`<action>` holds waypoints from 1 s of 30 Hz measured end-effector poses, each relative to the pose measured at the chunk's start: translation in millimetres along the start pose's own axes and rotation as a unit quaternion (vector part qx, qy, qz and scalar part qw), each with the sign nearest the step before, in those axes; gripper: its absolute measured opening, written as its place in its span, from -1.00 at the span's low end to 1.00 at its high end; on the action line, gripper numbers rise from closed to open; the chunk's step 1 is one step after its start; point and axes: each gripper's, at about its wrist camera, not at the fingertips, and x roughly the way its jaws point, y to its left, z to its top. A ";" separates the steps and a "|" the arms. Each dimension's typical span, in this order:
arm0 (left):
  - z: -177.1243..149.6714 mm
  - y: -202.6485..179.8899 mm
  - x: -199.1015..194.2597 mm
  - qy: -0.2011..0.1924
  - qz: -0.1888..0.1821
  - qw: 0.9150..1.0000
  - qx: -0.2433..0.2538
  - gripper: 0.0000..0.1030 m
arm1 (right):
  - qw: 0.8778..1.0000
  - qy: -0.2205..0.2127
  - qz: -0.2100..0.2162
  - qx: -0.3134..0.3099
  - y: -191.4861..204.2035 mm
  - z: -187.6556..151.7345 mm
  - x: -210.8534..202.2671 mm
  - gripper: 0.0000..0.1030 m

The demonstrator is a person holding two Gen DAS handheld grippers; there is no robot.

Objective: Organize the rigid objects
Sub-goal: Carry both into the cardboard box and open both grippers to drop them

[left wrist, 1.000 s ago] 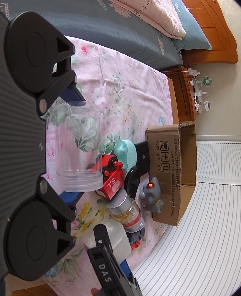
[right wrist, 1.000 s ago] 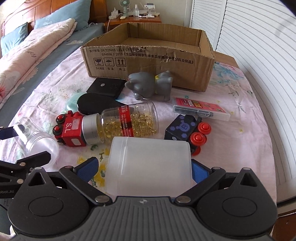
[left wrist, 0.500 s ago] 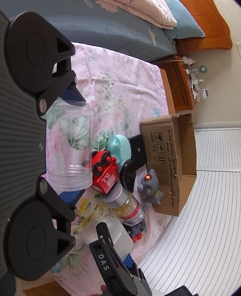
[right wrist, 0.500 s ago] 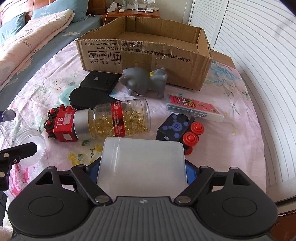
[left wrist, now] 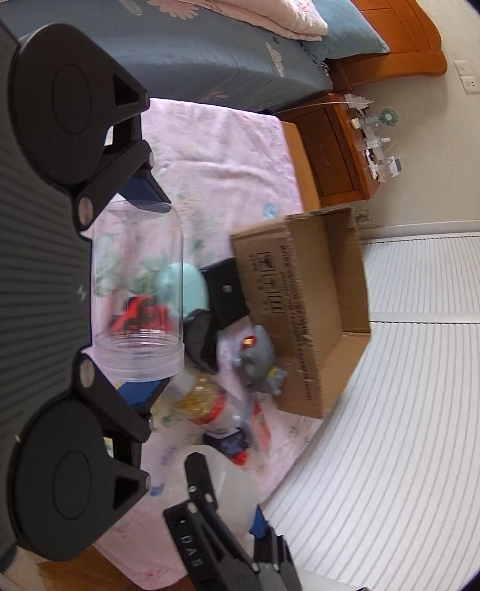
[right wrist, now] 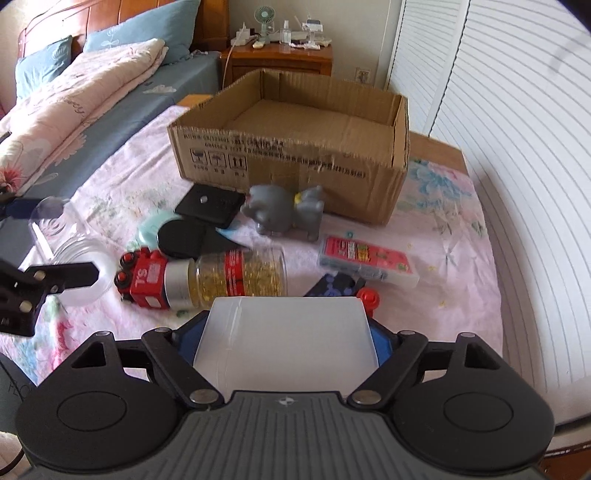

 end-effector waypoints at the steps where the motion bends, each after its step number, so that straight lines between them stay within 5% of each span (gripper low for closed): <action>1: 9.1 1.4 -0.1 -0.004 -0.004 1.000 0.000 0.75 | 1.000 -0.006 0.002 0.000 -1.8 4.5 -3.1 0.68; 9: 94.9 11.2 25.4 -0.042 0.000 0.999 0.021 0.75 | 0.999 -0.050 0.006 -0.002 -16.3 50.6 -18.0 0.68; 17: 168.6 26.0 95.6 -0.033 0.005 0.999 0.016 0.75 | 0.997 -0.073 -0.002 0.000 -38.4 99.4 -5.4 0.68; 25: 203.5 35.2 155.4 -0.012 0.026 1.000 0.007 0.79 | 0.997 -0.071 -0.009 0.019 -64.4 130.7 17.1 0.68; 30: 198.1 46.5 165.1 -0.001 0.025 1.000 -0.015 0.79 | 0.997 -0.069 -0.007 0.031 -72.0 140.0 28.3 0.68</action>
